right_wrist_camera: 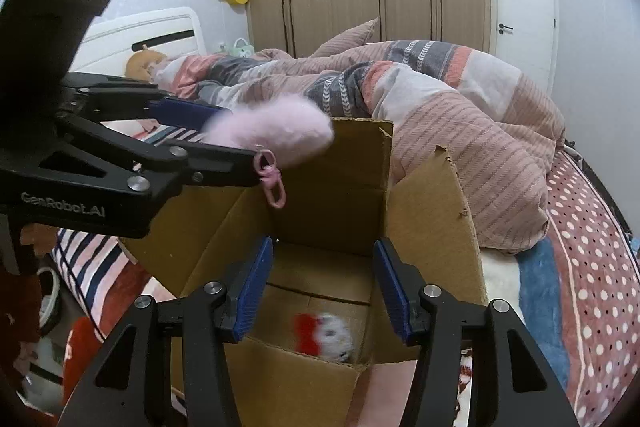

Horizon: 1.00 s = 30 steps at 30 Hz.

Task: Organize soft objects
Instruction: 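Lower both held plushes into the cardboard box and open both grippers, then grasp the black cat plush with the right gripper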

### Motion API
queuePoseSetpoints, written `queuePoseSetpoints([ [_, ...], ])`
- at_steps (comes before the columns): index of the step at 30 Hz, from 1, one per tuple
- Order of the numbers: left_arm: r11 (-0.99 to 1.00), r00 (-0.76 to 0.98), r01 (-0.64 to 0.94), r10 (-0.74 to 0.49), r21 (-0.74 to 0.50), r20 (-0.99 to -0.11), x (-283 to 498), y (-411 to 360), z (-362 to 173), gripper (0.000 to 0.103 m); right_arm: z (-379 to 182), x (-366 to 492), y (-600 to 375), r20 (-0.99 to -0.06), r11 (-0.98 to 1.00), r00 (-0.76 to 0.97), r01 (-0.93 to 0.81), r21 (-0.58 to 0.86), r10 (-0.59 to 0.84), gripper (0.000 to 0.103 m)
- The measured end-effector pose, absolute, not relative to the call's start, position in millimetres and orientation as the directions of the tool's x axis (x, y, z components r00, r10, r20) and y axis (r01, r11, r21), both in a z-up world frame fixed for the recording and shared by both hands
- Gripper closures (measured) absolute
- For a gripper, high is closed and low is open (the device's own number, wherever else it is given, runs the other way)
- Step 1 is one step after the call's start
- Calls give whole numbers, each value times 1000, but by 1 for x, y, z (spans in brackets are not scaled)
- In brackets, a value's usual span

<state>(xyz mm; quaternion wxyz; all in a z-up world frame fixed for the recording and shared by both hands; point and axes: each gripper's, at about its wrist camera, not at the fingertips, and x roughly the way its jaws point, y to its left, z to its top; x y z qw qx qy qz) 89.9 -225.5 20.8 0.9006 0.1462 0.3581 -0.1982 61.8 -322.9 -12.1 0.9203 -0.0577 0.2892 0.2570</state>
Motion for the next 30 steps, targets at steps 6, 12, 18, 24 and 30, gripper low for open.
queuePoseSetpoints([
  [6,889,731,424,-225,171,-644,83,-222,32,16,-4,56,-323,-557,869,710,-493,46,432,53],
  [12,923,798,342,-187,175,-573,59,-174,52,1,16,42,-304,-532,859,719,-511,30,447,53],
  [18,955,832,254,-134,155,-538,32,-108,59,1,39,19,-251,-489,804,689,-593,43,535,52],
  [24,973,843,169,-61,156,-535,9,-45,43,1,41,2,-177,-499,736,628,-676,29,597,52],
  [30,989,807,104,-25,101,-589,4,21,2,1,5,2,-111,-565,661,522,-749,56,639,39],
])
